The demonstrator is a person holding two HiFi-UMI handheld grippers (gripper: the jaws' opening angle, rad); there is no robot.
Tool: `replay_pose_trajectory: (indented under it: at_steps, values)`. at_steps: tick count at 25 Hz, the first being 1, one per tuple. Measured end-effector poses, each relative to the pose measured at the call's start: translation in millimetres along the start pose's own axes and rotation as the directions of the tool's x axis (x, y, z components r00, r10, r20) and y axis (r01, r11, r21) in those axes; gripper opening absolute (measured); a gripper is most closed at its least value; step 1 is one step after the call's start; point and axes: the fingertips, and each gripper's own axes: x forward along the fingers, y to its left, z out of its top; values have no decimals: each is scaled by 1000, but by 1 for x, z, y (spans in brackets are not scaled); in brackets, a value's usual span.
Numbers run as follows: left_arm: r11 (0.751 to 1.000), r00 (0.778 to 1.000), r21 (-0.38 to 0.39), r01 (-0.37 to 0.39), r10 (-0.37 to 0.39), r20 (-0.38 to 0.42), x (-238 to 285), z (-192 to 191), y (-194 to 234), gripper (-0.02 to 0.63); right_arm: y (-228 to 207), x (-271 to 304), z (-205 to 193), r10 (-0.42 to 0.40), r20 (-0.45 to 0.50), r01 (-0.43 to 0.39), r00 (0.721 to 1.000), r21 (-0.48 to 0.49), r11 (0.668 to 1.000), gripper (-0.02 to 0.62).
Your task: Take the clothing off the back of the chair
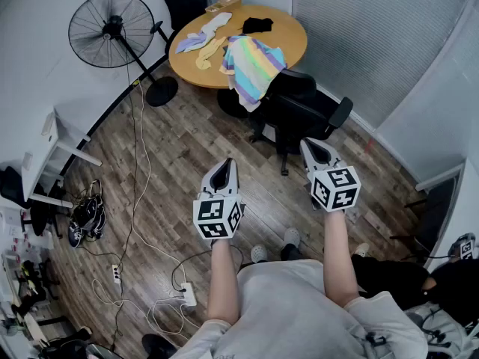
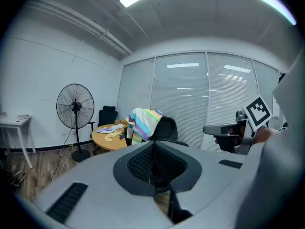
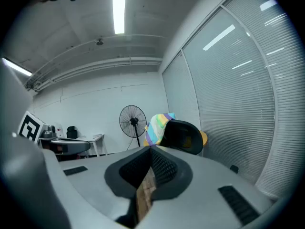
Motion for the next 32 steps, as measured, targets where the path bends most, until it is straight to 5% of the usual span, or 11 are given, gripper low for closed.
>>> replay_pose_trajectory:
  at_steps: [6,13,18,32]
  values:
    - [1000,1000,4,-7,7,-3,22,4,-12,29,-22,4,8,25,4,-25,1000,-40,999,23]
    - [998,998,-6,-57,57,-29,58,4,-21,29,-50,7,24,186,39,-186,982,10,982,23]
    - [992,992,-40,-120,119,-30,68,9,-21,28,-86,6,32,191,61,-193,980,27,981,23]
    - [991,995,-99,-94,93,-20,141,14,27,28,-126,71,40,257,78,-265,963,122,956,23]
